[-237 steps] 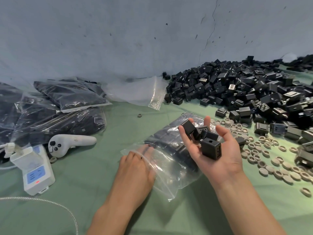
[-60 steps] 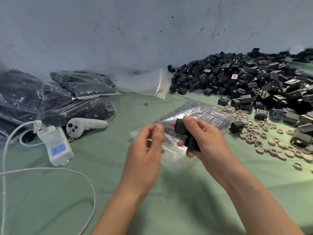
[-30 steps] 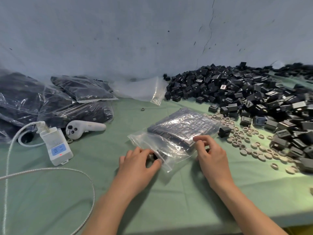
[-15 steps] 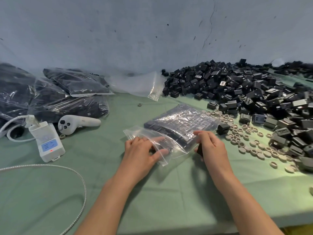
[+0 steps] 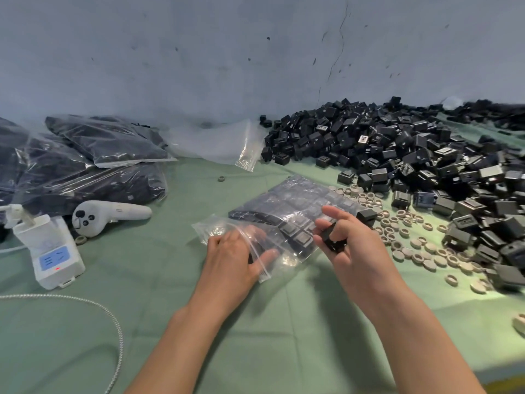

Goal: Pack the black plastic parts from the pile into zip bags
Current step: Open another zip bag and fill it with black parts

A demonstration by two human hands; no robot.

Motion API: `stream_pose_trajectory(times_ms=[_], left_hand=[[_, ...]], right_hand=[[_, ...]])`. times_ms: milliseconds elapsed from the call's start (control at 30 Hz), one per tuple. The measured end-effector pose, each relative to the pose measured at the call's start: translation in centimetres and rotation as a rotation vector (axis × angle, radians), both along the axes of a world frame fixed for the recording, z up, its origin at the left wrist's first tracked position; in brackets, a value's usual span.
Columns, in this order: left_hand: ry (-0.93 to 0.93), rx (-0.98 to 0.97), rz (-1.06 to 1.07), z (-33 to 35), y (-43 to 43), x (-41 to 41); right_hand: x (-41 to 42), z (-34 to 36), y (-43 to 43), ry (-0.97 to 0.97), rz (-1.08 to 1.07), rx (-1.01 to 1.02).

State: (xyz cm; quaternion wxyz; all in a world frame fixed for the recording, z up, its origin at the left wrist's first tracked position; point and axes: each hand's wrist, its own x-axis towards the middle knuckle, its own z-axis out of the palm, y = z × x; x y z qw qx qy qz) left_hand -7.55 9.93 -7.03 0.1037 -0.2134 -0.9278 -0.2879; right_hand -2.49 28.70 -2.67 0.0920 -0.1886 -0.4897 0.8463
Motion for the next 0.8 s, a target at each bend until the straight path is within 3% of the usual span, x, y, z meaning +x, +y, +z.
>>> stream_pose_trajectory(times_ms=[200,300,433,533,633,800], left_hand=[[-0.010,0.045,-0.003,0.4,0.1,0.0],[0.018,0.031,0.102,0.4,-0.7,0.4],[0.084,0.301,0.328,2.2,-2.2,1.6],[0.131,0.476,0.192,3.8,-2.0,3.6],[0.080,0.430,-0.016,3.9,-1.0,5.8],[0.060,0.448,0.011,3.6,-1.5,6.0]], right_hand=[[-0.4,0.5,-1.1,0.019,0.018,-0.016],[-0.5,0.7,-1.7,0.049,0.028,-0.014],[-0.1,1.1,-2.6,0.093,0.069,0.019],[0.5,0.9,-4.1,0.114,0.136,0.049],[1.1,0.5,-6.0,0.149,0.243,0.016],[1.9,0.4,-7.4,0.146,0.340,0.029]])
